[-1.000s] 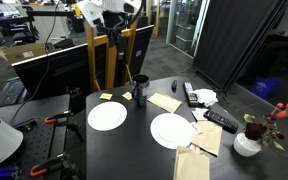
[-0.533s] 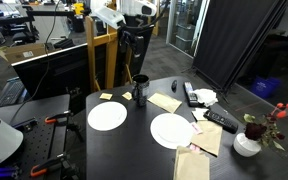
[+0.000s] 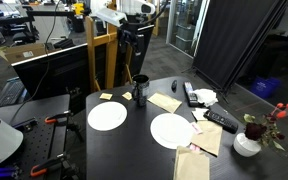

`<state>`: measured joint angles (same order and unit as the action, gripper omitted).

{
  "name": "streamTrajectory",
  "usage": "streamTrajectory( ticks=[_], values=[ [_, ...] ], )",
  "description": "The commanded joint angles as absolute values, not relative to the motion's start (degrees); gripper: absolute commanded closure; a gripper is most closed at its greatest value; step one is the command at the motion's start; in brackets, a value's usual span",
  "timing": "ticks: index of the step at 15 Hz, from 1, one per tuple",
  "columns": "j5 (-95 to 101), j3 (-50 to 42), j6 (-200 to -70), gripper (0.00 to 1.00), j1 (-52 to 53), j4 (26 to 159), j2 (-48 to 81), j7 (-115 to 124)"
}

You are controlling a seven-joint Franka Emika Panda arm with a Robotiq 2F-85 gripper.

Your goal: Take the yellow pen out of the mug

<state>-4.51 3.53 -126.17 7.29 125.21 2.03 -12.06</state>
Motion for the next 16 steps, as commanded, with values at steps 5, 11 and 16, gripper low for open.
streamTrajectory(
  ticks=[5, 11, 16],
  values=[
    [-2.54, 4.45, -126.63, 0.00, 6.67, 124.76, 2.85, -10.81],
    [0.65, 4.48, -127.12, 0.35, 6.73, 124.07, 4.24, -9.88],
    [4.42, 4.46, -130.45, 0.40, 7.01, 124.32, 5.90, -6.47]
  ],
)
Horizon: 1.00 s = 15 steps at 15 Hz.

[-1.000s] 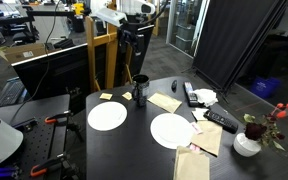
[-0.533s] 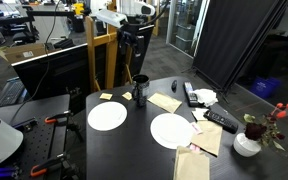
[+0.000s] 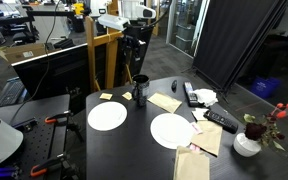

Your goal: Take the yellow pen out of the mug

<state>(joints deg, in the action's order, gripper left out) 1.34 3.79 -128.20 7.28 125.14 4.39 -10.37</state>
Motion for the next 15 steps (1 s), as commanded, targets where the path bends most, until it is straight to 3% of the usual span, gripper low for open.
streamTrajectory(
  ticks=[1, 8, 9, 15],
  values=[
    [5.39, 4.48, -131.12, 0.40, 7.10, 124.30, 6.35, -5.35],
    [8.02, 4.57, -133.12, 0.50, 7.39, 123.67, 9.06, -1.65],
    [7.75, 4.57, -132.95, 0.56, 7.34, 123.52, 9.28, -1.75],
    [6.63, 4.71, -132.69, 0.56, 7.15, 122.82, 10.46, -2.78]
  ],
)
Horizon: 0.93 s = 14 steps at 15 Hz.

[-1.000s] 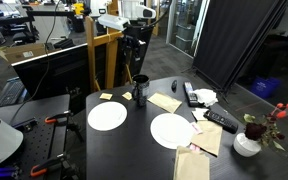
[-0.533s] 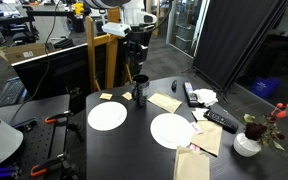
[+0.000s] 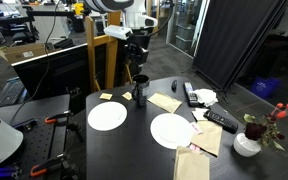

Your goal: Take the yellow pen out of the mug

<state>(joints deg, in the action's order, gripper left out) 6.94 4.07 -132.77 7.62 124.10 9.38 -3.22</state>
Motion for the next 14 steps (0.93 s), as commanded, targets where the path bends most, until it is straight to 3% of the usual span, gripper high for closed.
streamTrajectory(
  ticks=[1, 5, 14],
  values=[
    [6.41, 4.73, -132.77, 0.56, 7.10, 122.71, 10.78, -2.99],
    [5.77, 4.83, -133.10, 0.61, 7.02, 122.35, 11.97, -3.49],
    [4.22, 5.13, -133.93, 0.63, 6.79, 121.25, 15.08, -4.19]
  ],
)
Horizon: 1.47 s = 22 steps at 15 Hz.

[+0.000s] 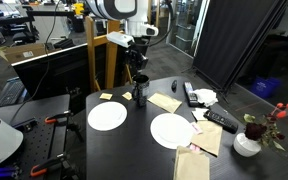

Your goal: Take the yellow pen out of the mug

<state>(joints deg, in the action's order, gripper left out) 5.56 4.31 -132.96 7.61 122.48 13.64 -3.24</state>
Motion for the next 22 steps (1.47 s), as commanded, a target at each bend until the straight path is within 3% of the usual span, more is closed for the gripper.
streamTrajectory(
  ticks=[1, 22],
  values=[
    [4.25, 5.10, -134.11, 0.63, 6.81, 121.13, 15.45, -4.11],
    [4.38, 4.74, -134.10, 0.66, 6.05, 116.69, 22.28, -3.96]
  ],
)
